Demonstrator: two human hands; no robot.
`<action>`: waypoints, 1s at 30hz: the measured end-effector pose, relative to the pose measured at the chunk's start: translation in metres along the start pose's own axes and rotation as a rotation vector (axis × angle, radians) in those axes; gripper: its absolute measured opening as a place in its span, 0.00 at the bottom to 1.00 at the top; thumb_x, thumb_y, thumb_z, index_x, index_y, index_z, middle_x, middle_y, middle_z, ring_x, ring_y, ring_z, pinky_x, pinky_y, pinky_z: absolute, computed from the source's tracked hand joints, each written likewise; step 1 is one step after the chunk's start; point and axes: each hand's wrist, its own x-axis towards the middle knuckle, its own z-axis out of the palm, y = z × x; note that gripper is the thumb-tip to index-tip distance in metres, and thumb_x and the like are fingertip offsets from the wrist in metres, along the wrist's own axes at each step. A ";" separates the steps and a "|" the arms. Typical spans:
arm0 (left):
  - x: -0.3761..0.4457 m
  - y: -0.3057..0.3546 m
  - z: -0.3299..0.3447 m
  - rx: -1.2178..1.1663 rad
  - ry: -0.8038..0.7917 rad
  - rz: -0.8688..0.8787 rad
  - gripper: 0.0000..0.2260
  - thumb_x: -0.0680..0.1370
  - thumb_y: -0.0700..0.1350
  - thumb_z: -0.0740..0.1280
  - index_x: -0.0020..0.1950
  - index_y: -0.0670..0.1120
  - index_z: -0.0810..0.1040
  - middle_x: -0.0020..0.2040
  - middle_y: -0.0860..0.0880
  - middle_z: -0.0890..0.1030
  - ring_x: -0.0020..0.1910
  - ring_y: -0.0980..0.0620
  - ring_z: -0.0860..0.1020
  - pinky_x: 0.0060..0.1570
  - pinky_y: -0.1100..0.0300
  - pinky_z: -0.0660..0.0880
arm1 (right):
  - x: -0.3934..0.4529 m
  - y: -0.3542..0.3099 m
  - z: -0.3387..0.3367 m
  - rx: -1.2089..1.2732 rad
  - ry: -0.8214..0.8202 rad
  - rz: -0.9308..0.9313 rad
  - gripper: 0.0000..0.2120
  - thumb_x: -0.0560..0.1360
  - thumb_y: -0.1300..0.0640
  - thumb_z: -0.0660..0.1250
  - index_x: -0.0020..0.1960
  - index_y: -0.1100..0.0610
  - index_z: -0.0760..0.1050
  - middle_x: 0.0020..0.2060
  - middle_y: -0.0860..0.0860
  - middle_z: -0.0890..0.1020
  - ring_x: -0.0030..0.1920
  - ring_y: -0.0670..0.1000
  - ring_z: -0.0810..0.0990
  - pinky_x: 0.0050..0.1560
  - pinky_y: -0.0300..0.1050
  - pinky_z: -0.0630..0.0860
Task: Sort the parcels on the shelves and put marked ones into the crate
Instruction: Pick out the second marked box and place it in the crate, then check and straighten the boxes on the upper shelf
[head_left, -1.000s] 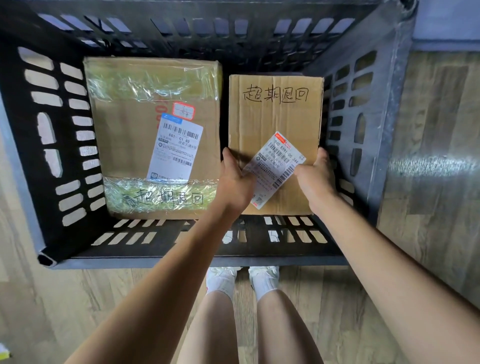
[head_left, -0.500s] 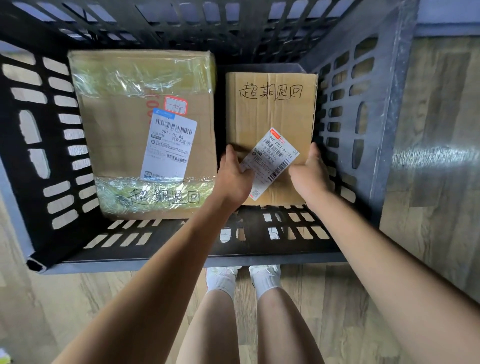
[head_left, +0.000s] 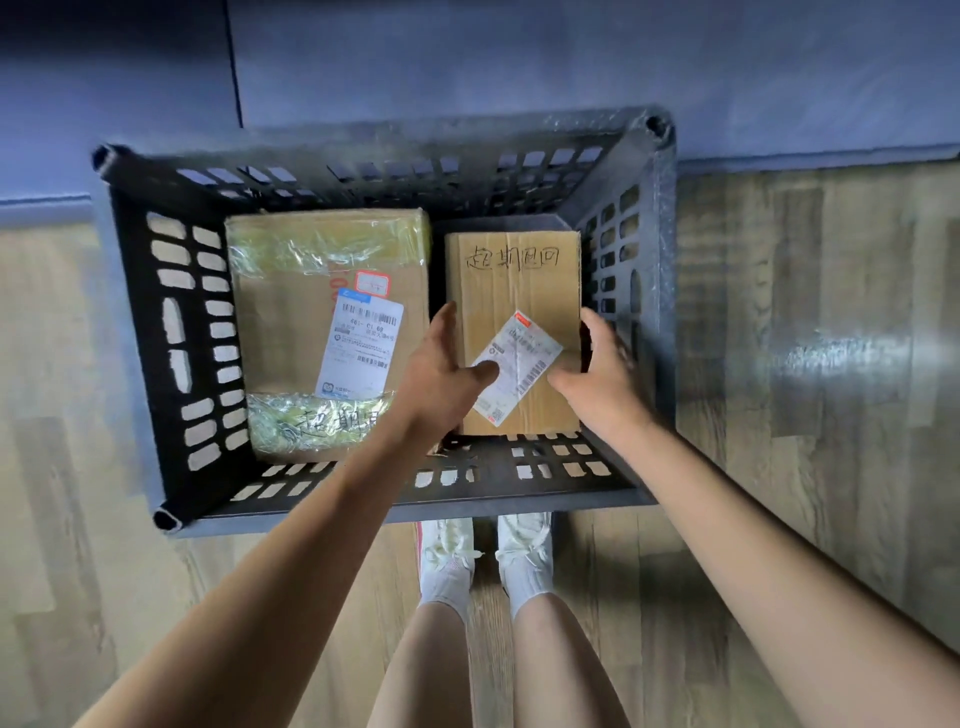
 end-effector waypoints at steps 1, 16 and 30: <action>-0.009 0.010 -0.006 0.020 0.001 0.033 0.32 0.74 0.35 0.67 0.74 0.44 0.56 0.62 0.58 0.68 0.58 0.65 0.67 0.51 0.80 0.62 | -0.007 -0.005 -0.005 0.025 -0.006 -0.019 0.36 0.73 0.62 0.67 0.75 0.50 0.53 0.74 0.49 0.59 0.73 0.51 0.59 0.69 0.48 0.60; -0.190 0.227 -0.126 0.548 0.147 0.482 0.31 0.72 0.47 0.71 0.72 0.43 0.63 0.66 0.45 0.71 0.67 0.46 0.67 0.64 0.59 0.62 | -0.201 -0.174 -0.161 0.112 0.144 -0.455 0.32 0.72 0.58 0.69 0.73 0.51 0.60 0.71 0.47 0.65 0.68 0.45 0.64 0.61 0.32 0.63; -0.396 0.379 -0.227 0.528 0.504 0.835 0.29 0.73 0.49 0.68 0.71 0.47 0.62 0.65 0.51 0.71 0.67 0.53 0.67 0.64 0.59 0.65 | -0.411 -0.314 -0.276 -0.035 0.373 -0.913 0.31 0.73 0.56 0.68 0.73 0.50 0.59 0.69 0.41 0.64 0.68 0.39 0.61 0.62 0.28 0.54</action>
